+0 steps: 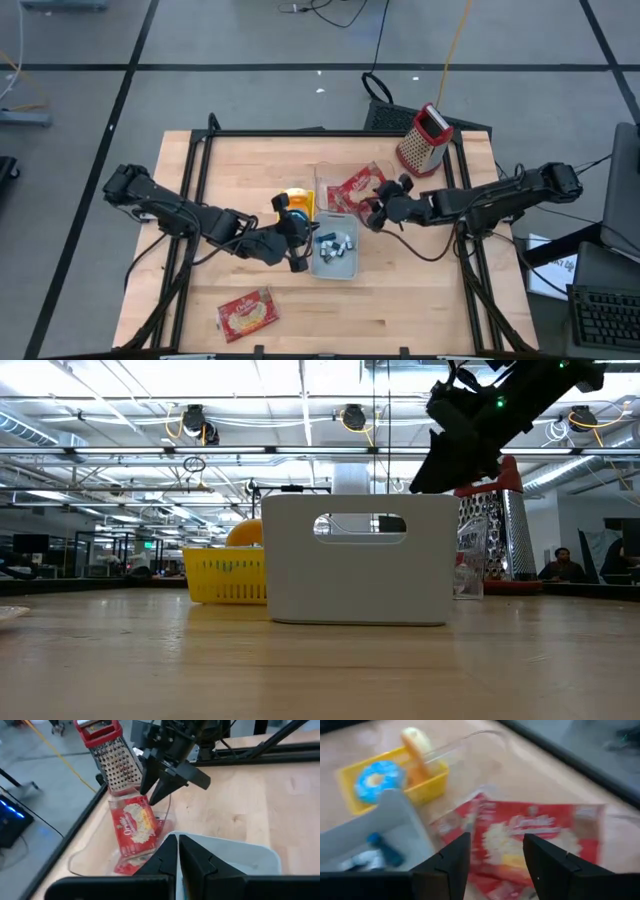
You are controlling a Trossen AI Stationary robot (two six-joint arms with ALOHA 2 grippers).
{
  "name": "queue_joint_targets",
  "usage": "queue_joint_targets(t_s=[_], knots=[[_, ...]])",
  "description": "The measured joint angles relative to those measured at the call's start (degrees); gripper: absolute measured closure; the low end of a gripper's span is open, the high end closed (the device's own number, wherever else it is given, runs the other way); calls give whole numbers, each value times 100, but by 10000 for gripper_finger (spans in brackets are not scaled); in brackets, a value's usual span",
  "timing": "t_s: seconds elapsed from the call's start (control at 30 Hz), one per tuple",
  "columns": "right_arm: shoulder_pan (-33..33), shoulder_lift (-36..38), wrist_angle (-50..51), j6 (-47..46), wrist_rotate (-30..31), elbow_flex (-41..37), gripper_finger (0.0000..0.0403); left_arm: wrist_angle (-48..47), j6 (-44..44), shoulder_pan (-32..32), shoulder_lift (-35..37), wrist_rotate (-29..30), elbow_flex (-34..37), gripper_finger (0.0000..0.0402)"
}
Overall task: Pick & Place Food Item
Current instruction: Put the top red popcorn bag into the transparent bin, then put the red popcorn bag into the transparent bin
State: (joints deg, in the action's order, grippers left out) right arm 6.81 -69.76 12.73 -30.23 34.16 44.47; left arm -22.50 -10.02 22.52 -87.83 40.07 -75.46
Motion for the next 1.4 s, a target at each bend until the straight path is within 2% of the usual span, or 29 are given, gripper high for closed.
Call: queue_joint_targets(t_s=[0.2,0.27,0.33,0.4,0.57,0.8,1.07,1.27,1.4], knots=[[180,0,-629,408,-1195,0,234,5,-700,-1,0,-527,0,380],[256,0,-710,603,-1091,0,235,16,-772,-2,0,-678,0,380],[254,0,-612,689,-694,0,238,22,-771,0,0,-775,0,380],[63,-2,-513,828,-468,0,242,22,-771,0,0,-805,0,380],[-887,-115,-267,947,-1336,2,266,27,-774,-9,0,-806,0,380],[-1938,-651,238,1193,-1767,2,321,52,-825,-109,0,-808,0,380],[-2045,-1139,220,1359,-2099,6,365,52,-854,-178,0,-811,0,380],[-2039,-1196,161,1409,-2290,4,379,140,-984,-205,0,-813,0,380],[-1948,-982,-59,1606,-2560,2,387,142,-642,-205,0,-861,0,380]])
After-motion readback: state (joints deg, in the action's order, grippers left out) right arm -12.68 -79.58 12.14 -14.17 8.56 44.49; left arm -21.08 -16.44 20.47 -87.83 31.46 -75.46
